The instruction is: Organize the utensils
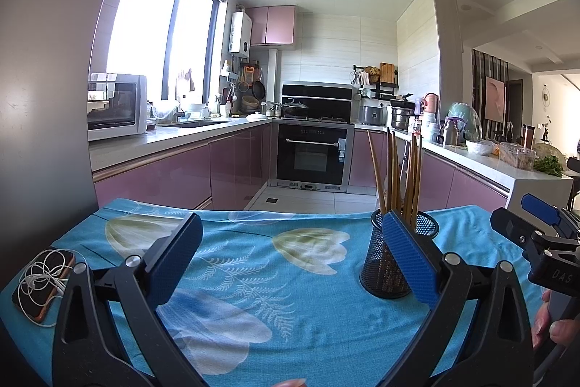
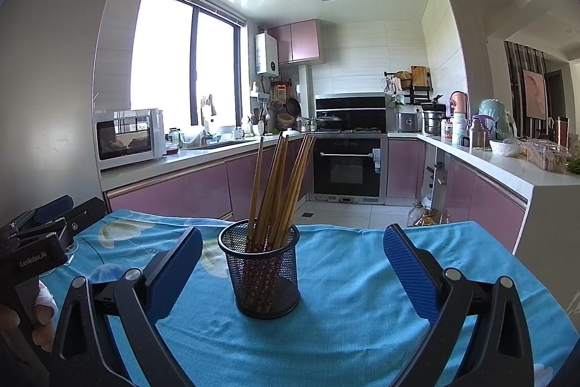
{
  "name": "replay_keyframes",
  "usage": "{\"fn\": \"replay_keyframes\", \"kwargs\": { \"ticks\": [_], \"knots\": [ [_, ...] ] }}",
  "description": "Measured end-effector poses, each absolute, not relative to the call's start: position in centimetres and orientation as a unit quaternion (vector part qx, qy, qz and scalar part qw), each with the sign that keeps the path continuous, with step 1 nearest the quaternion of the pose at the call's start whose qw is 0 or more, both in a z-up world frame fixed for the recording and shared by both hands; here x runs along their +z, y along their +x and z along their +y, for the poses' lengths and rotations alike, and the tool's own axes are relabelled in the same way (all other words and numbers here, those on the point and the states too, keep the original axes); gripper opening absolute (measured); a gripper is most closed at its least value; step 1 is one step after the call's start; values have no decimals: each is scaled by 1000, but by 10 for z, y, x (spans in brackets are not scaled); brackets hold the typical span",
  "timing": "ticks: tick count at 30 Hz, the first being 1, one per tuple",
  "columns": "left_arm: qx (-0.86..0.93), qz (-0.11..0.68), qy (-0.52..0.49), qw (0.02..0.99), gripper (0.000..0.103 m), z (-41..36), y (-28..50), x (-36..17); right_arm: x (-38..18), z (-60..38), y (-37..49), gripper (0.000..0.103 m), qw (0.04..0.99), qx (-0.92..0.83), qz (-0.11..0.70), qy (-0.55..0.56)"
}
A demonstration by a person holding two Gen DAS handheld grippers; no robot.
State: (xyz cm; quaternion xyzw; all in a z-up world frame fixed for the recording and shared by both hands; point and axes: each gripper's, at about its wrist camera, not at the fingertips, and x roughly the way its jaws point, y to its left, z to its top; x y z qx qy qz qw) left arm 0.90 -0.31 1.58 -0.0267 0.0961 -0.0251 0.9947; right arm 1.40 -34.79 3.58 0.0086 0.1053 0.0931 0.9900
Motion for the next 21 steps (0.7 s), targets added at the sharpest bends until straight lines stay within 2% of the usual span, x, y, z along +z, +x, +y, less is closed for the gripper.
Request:
{"fn": "replay_keyframes", "kwargs": {
  "ticks": [21],
  "knots": [
    [-22, 95, -21, 995, 98, -4, 9, 16, 33, -348, 16, 97, 989, 93, 111, 11]
  ]
}}
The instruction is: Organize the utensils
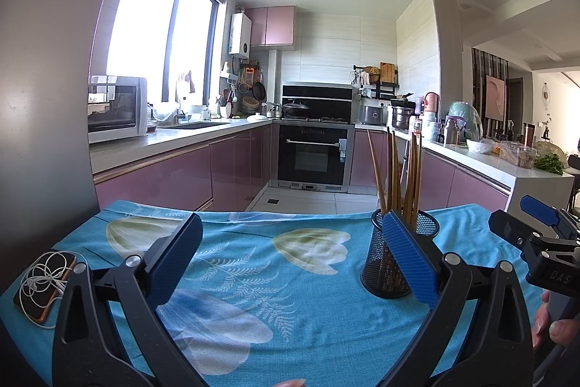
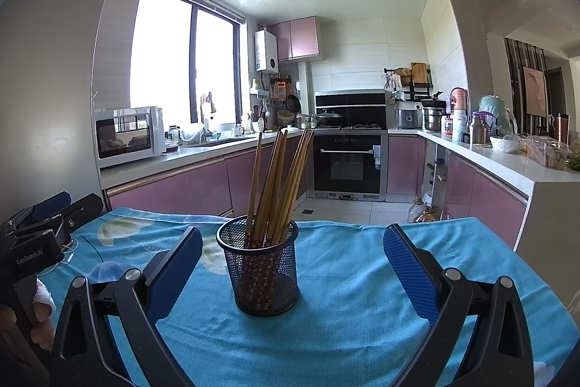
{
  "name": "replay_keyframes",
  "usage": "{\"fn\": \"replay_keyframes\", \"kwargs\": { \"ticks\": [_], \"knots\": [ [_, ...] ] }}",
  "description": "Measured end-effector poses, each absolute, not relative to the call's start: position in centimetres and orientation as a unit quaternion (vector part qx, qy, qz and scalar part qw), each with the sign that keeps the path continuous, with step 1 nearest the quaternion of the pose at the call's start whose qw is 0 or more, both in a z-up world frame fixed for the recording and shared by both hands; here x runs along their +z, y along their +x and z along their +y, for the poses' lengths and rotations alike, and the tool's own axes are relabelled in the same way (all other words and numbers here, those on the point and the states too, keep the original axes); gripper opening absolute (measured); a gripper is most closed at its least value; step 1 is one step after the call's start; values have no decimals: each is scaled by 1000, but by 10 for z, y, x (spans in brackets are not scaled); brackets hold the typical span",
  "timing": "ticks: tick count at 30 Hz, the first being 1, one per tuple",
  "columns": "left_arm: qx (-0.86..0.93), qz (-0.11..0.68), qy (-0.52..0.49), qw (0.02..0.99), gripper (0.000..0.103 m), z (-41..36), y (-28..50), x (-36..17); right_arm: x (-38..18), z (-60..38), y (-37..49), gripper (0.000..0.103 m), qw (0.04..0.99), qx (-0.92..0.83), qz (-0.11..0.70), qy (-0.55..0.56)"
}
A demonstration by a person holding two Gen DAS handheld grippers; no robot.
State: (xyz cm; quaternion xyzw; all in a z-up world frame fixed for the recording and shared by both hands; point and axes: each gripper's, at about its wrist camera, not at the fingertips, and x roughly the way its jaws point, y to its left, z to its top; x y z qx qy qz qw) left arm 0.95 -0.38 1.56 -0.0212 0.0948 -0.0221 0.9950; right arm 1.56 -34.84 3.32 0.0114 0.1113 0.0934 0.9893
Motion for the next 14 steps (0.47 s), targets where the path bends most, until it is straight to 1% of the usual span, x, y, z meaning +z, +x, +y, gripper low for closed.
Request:
{"fn": "replay_keyframes", "kwargs": {
  "ticks": [3, 5, 6, 8, 10, 14],
  "knots": [
    [-25, 94, -14, 995, 95, -6, 10, 13, 33, -348, 16, 97, 989, 93, 112, 11],
    [-23, 99, -12, 995, 95, -6, 12, 11, 32, -348, 17, 97, 989, 93, 115, 10],
    [-20, 104, -14, 994, 98, -5, 13, 9, 30, -350, 18, 97, 988, 92, 120, 9],
    [-14, 115, -21, 993, 98, -1, 16, 6, 27, -357, 23, 97, 987, 84, 137, 5],
    [-13, 129, -28, 991, 98, 4, 21, 5, 20, -369, 36, 97, 984, 56, 172, -4],
    [8, 163, -20, 986, 98, 19, 33, -2, -5, -415, 75, 97, 959, -5, 282, -8]
  ]
}}
